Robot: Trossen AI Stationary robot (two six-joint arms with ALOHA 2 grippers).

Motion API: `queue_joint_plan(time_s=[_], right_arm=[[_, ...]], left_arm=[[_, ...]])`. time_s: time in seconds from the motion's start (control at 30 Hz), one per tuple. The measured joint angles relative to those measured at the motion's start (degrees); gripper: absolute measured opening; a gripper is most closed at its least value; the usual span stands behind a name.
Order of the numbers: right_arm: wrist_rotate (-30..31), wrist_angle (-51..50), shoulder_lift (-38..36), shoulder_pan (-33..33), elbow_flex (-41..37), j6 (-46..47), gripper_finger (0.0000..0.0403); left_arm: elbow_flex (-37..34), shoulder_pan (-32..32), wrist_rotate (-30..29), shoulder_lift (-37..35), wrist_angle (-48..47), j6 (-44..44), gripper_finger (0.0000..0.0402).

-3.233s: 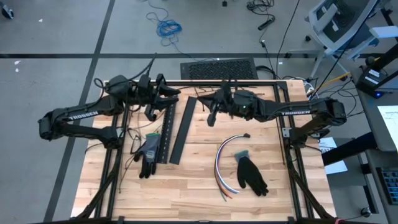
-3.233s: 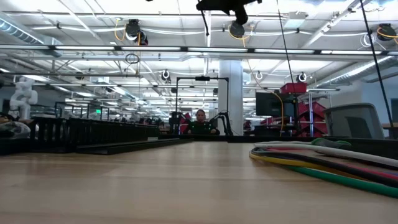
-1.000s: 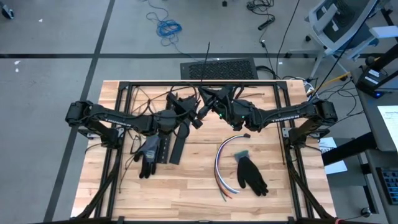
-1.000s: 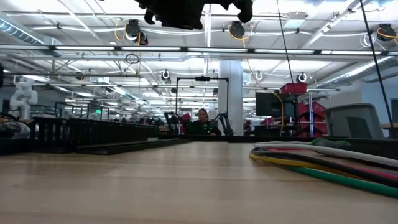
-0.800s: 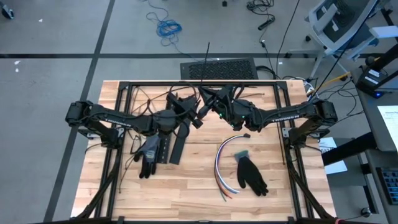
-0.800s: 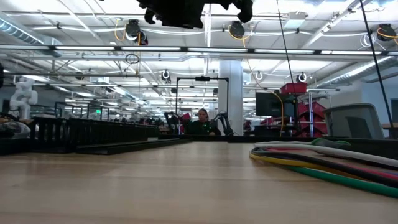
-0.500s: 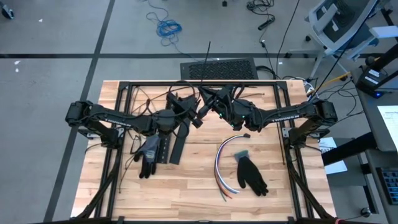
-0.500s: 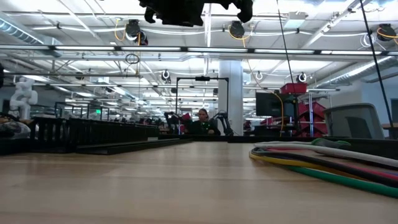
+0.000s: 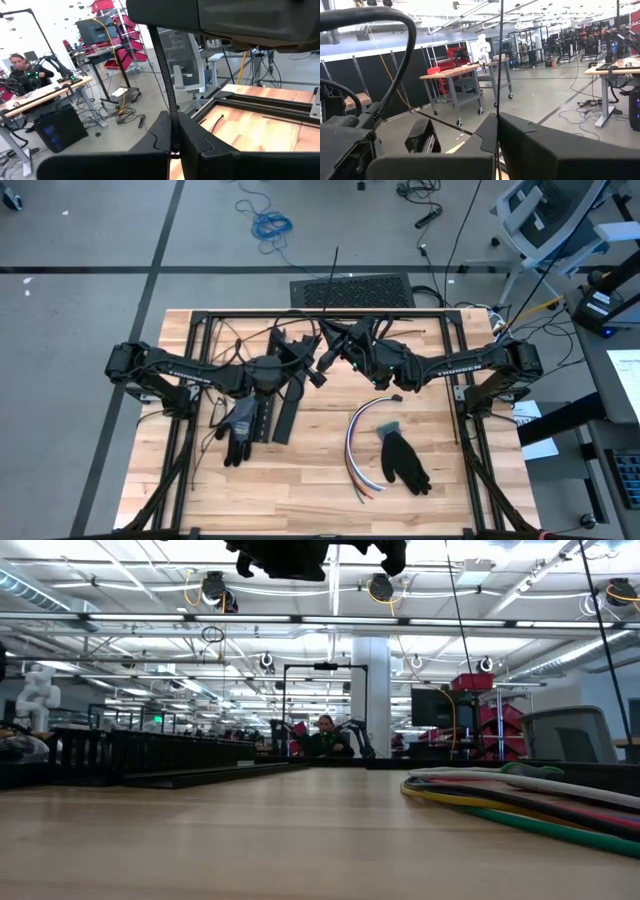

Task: Ziptie cables
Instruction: Wrap the cable wires with the black ziptie

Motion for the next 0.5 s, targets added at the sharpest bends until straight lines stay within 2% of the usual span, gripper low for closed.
queue_joint_plan(time_s=[0.2,0.33,0.5], right_arm=[[-0.16,0.0,0.0,0.06,0.0,0.0,0.0],[-3.8,0.48,0.0,0.15,-0.02,-0.02,0.0003],[-7.49,1.75,0.0,0.15,-0.03,-1.68,0.0039]], left_arm=[[0.0,0.07,-0.04,0.0,-0.01,0.48,0.0014],[0.0,0.07,-0.07,-0.02,0.01,0.46,0.0014],[0.0,0.07,-0.09,-0.07,-0.05,0.57,0.0014]])
